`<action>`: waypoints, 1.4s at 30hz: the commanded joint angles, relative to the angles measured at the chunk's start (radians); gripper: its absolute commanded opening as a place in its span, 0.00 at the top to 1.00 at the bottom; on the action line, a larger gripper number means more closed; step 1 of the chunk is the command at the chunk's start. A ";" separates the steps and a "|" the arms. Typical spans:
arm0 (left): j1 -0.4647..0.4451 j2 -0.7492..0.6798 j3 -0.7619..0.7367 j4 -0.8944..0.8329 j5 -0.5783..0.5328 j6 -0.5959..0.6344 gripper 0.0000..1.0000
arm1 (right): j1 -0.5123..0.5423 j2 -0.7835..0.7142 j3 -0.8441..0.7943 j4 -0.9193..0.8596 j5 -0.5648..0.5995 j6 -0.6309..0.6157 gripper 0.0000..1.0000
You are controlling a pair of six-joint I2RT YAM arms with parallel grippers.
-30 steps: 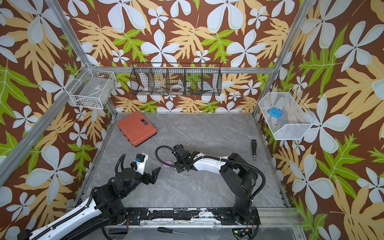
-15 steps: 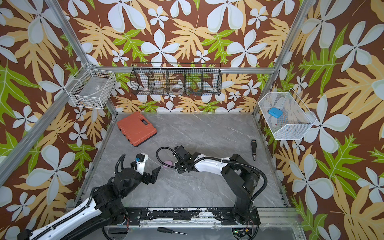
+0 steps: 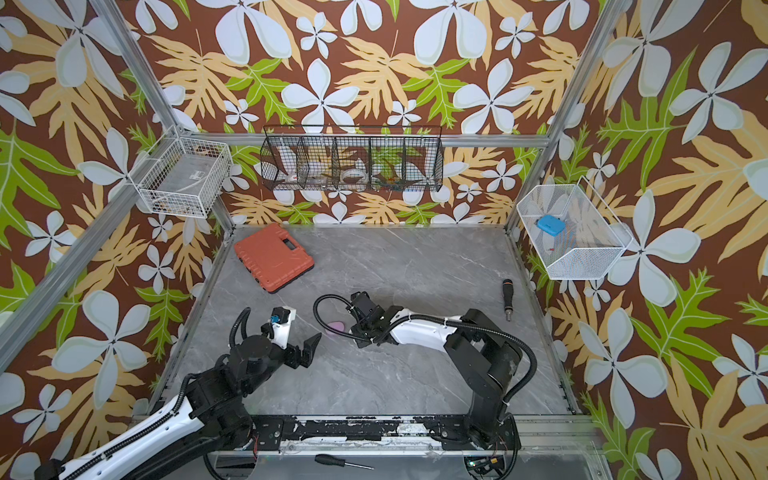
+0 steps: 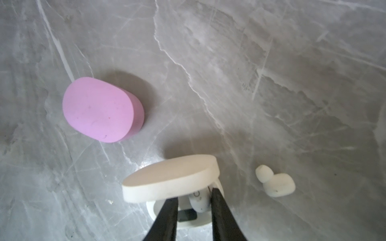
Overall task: Insert the wireless bluetooth earbuds into the charging case
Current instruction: 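Lower the earbud into the case slot and open the right gripper, then raise the open right gripper up and away from the case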
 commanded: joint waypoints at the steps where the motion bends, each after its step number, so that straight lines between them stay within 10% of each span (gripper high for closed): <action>1: 0.001 0.000 0.002 0.027 0.010 0.009 0.00 | 0.001 -0.012 -0.003 -0.008 0.015 0.009 0.71; 42: 0.007 -0.003 0.001 0.027 0.017 0.010 0.00 | 0.088 -0.080 -0.190 0.225 -0.112 0.205 0.59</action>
